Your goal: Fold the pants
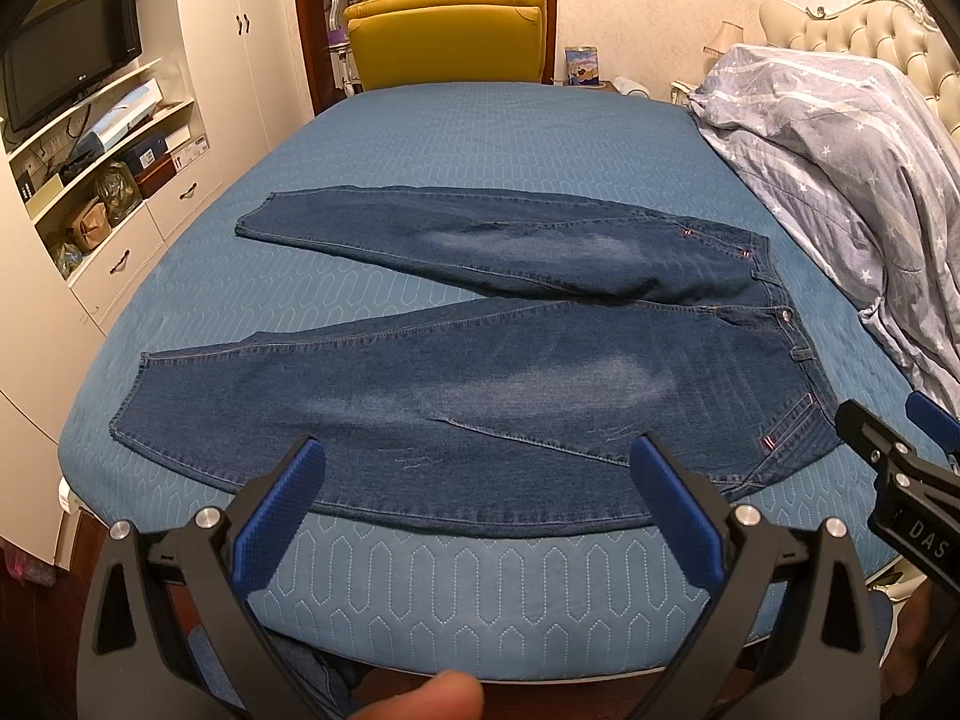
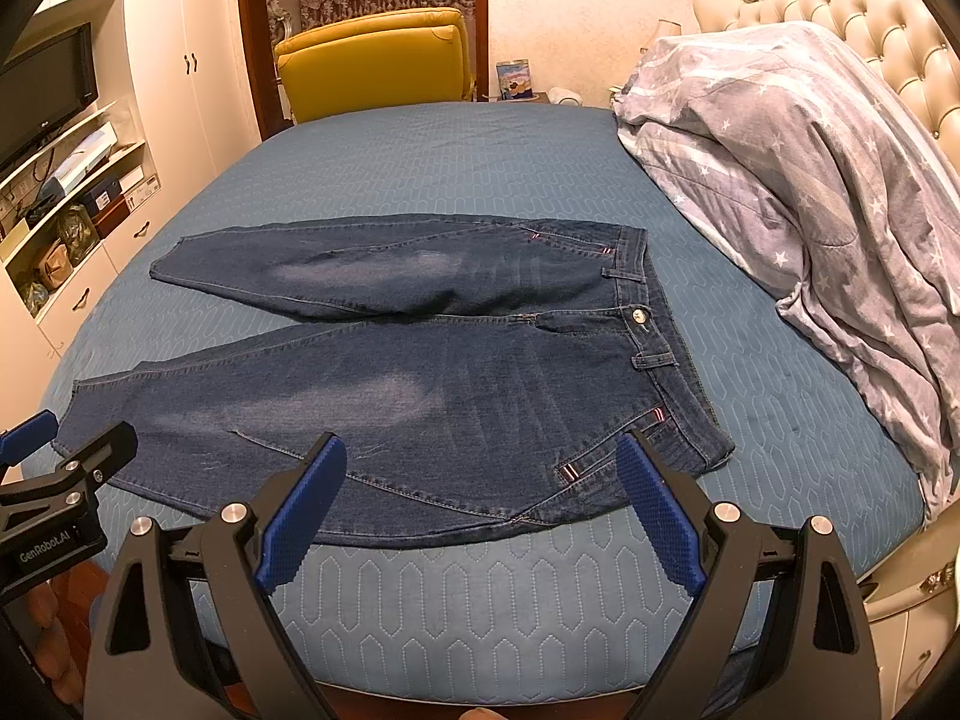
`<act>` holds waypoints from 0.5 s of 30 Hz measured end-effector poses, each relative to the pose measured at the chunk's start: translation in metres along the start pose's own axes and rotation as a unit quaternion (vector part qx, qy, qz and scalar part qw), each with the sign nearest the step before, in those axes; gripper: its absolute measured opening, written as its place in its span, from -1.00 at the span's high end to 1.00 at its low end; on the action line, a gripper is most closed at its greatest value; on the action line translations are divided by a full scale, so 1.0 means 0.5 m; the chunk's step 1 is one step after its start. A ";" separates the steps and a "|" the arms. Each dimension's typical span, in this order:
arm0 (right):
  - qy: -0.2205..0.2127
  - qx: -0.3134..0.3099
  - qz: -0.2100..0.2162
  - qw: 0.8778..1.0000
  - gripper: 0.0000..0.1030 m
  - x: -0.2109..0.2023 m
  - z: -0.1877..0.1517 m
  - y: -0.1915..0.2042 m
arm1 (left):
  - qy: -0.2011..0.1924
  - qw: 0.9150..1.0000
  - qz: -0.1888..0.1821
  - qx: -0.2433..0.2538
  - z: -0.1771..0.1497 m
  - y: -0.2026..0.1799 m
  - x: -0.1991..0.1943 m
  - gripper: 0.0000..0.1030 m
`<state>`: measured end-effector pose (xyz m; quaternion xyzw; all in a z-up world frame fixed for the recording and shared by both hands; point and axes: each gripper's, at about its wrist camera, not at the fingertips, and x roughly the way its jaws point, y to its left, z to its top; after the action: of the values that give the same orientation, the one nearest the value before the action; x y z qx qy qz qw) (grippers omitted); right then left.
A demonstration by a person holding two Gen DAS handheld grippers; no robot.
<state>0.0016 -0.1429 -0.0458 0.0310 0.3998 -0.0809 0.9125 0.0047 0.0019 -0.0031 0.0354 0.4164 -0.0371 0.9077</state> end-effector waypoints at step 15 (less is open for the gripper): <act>0.003 -0.001 0.000 1.000 -0.71 0.003 -0.008 0.000 | 0.002 1.000 -0.001 -0.001 -0.003 -0.006 0.003 -0.97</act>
<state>-0.0003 -0.1425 -0.0495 0.0304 0.4021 -0.0803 0.9115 0.0042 -0.0010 -0.0051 0.0341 0.4185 -0.0370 0.9068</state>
